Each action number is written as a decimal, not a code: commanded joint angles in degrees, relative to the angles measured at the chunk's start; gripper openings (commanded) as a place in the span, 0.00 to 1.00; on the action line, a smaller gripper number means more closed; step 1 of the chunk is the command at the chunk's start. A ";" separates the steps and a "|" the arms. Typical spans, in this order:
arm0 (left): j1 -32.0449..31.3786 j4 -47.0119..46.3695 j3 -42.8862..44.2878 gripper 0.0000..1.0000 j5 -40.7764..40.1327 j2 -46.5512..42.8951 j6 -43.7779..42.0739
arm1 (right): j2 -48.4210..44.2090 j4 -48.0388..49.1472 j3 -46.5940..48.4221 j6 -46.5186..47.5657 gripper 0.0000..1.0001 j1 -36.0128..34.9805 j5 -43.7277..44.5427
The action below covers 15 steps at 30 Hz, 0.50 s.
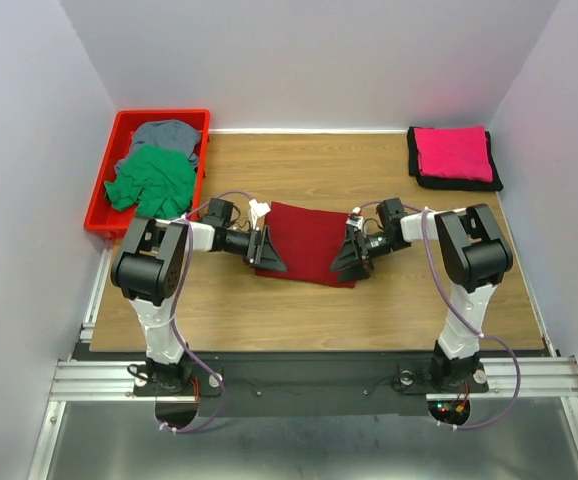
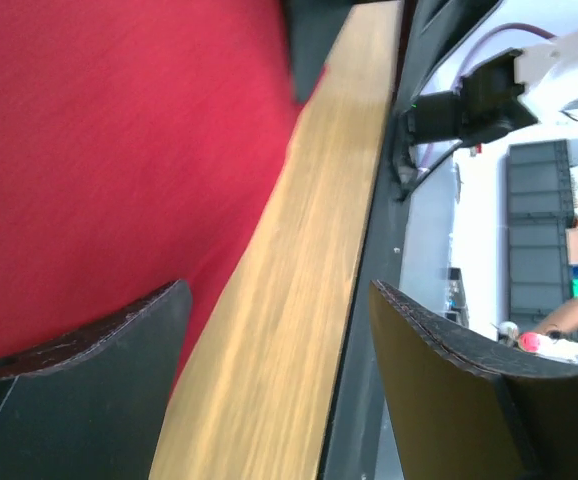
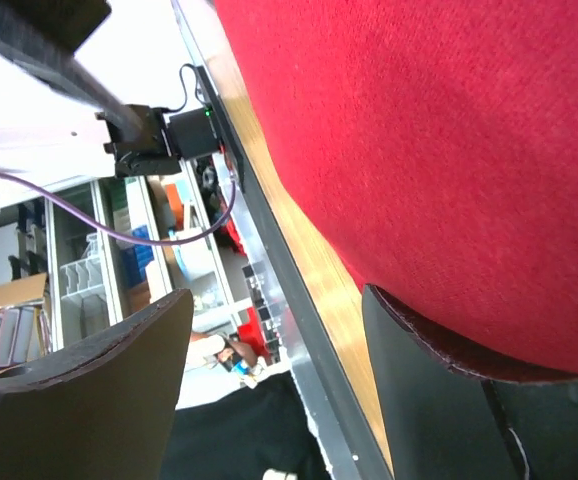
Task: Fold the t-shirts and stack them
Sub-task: Fold the tshirt
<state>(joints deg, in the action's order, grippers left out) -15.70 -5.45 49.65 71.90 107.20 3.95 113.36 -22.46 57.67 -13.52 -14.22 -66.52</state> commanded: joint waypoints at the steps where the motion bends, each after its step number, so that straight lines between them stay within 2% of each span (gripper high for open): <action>1: 1.55 13.33 4.56 0.84 -7.56 2.14 -14.61 | 1.51 0.22 -2.39 2.53 0.75 1.91 9.21; 2: 2.25 19.02 5.45 0.84 -7.56 2.75 -17.19 | 1.25 -0.04 -2.30 2.79 0.75 2.26 9.56; 6: 5.15 27.59 7.13 0.83 -6.25 -0.48 -25.02 | -0.94 -2.32 -0.28 4.28 0.75 4.20 10.97; 7: 5.33 28.30 7.83 0.83 -7.55 -4.15 -26.08 | -2.34 -3.11 2.33 4.46 0.76 4.46 10.28; 8: 5.42 28.04 8.09 0.84 -8.95 -6.45 -26.62 | -2.96 -5.55 3.93 4.90 0.76 4.46 9.23; 11: 4.63 23.66 8.53 0.98 -15.00 -16.36 -23.90 | -7.43 -6.72 8.41 2.80 0.76 4.37 5.36; 14: 1.57 17.07 9.50 0.99 -23.62 -24.80 -23.10 | -13.92 -7.16 11.85 4.02 0.79 4.46 8.41; 15: -0.10 16.62 10.02 0.99 -27.04 -26.41 -23.89 | -15.17 -7.25 12.03 4.72 0.80 4.46 11.91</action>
<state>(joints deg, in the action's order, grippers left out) -11.70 15.99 56.27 56.10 90.48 -16.99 107.44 -28.93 65.84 -11.44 -10.11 -60.99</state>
